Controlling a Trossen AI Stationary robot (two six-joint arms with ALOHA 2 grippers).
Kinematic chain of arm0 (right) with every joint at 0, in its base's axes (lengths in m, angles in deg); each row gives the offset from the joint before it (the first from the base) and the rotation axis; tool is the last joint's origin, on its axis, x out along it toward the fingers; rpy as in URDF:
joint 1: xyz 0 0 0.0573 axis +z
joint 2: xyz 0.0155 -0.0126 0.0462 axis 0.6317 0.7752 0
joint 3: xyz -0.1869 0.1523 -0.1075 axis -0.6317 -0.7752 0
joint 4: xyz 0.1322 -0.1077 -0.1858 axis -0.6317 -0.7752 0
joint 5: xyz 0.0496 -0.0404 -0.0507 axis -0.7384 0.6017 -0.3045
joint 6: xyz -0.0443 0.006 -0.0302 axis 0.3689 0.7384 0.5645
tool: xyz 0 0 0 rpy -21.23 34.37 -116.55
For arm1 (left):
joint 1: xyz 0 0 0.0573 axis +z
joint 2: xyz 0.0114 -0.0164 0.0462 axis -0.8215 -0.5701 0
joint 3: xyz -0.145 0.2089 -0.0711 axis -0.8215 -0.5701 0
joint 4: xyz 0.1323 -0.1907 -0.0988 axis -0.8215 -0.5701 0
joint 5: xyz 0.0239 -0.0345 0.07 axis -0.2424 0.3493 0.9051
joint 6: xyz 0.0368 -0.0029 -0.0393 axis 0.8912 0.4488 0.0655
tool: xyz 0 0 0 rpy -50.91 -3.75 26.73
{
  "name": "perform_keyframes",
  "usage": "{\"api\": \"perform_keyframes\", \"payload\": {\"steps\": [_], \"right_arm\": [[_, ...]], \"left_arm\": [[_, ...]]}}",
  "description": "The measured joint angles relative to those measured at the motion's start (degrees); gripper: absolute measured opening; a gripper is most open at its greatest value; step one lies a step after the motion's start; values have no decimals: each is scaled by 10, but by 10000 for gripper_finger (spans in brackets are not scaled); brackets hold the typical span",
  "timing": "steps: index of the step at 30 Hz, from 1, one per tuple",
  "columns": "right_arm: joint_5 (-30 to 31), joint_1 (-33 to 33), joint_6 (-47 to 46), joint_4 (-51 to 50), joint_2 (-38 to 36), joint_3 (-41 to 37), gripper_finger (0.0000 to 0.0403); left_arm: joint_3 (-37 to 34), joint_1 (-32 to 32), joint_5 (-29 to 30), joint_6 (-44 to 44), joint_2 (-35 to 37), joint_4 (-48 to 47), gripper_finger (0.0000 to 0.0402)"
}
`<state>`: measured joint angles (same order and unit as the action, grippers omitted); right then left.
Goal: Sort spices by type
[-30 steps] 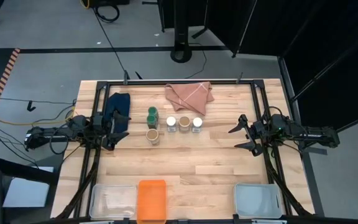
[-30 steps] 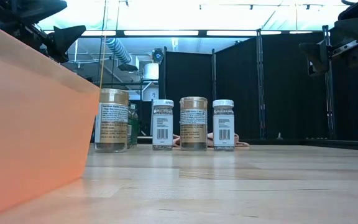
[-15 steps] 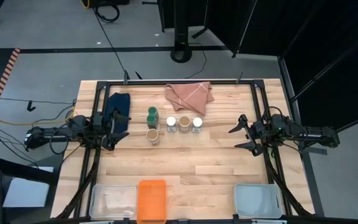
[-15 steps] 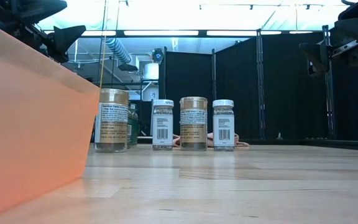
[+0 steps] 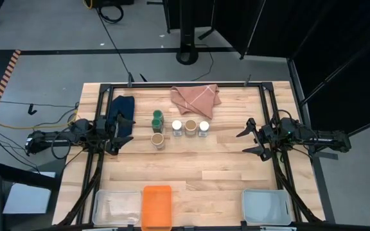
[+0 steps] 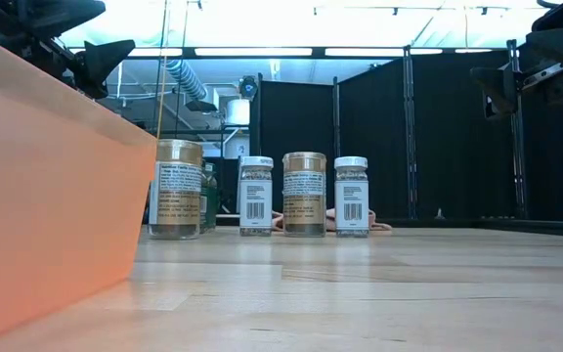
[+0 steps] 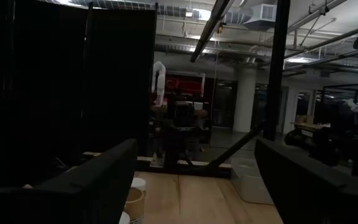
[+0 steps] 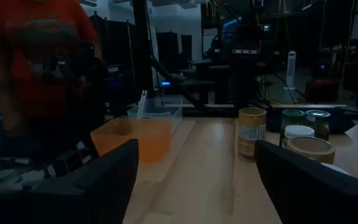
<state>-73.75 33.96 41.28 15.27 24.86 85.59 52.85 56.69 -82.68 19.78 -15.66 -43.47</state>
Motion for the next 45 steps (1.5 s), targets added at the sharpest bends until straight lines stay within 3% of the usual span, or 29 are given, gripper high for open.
{"api": "perform_keyframes", "payload": {"steps": [31,38,45], "right_arm": [[0,0,0,0,0,0,330],[0,0,0,0,0,0,327],[12,0,0,0,0,0,330]], "left_arm": [[0,0,-1,-9,0,18,332],[0,0,-4,-112,0,32,332],[0,0,-3,-298,0,50,332]]}}
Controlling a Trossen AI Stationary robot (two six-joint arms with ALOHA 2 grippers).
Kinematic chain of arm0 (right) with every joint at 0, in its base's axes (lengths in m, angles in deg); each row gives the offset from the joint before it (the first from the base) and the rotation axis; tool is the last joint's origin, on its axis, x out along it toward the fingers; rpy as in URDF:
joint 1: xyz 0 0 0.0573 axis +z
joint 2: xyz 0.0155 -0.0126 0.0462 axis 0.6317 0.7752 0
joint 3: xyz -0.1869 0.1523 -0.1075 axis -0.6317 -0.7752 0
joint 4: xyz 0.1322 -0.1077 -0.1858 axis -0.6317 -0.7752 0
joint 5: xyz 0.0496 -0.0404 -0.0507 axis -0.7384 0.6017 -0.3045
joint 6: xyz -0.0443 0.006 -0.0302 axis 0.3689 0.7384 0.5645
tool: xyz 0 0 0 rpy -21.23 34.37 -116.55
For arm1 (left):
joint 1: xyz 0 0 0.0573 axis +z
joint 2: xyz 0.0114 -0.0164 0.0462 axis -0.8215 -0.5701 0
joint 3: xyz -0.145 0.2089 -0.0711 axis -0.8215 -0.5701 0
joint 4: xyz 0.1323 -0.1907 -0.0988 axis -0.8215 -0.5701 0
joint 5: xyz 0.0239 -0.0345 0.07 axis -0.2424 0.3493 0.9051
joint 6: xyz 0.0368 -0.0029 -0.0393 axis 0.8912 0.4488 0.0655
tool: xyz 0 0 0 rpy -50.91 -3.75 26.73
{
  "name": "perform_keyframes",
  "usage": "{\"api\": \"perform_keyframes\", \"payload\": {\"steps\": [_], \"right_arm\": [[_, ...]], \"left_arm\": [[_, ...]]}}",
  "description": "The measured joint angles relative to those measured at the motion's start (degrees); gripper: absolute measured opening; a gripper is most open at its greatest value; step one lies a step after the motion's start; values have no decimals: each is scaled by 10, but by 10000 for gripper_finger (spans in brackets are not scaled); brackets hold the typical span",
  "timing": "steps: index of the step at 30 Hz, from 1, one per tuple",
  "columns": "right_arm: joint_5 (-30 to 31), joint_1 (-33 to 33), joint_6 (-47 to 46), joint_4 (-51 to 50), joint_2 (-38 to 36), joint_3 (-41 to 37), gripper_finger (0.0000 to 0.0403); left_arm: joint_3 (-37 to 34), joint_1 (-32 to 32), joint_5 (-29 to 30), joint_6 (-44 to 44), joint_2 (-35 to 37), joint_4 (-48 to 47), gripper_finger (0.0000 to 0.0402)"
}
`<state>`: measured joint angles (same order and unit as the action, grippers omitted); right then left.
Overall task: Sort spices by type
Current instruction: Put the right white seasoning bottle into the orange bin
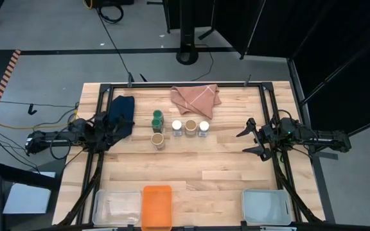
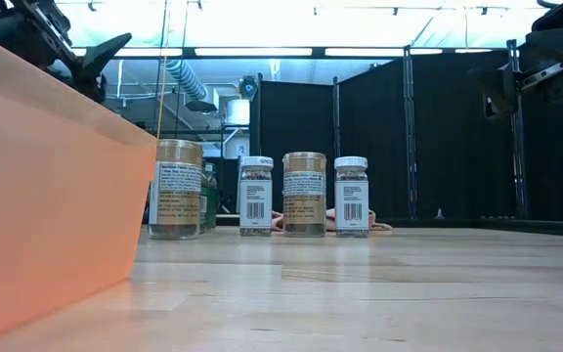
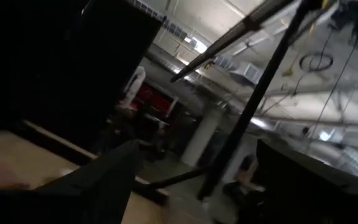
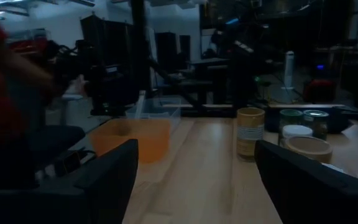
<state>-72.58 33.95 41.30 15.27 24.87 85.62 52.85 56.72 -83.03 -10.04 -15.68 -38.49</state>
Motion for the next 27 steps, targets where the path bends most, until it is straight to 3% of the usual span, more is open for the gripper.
{"api": "perform_keyframes", "payload": {"steps": [4,12,14,20,23,27], "right_arm": [[47,-3,8,0,0,0,330],[137,-3,28,18,0,0,325],[158,-3,-12,50,0,0,325],[211,-3,-273,199,0,0,323],[213,-3,-330,271,0,0,324],[245,-4,-326,325,0,0,324]], "left_arm": [[0,0,14,-14,0,24,332],[0,0,113,-17,0,121,332],[0,0,130,-17,0,145,332],[0,0,142,-17,0,205,332],[0,0,141,-17,0,208,332],[0,0,142,-17,0,208,332]]}}
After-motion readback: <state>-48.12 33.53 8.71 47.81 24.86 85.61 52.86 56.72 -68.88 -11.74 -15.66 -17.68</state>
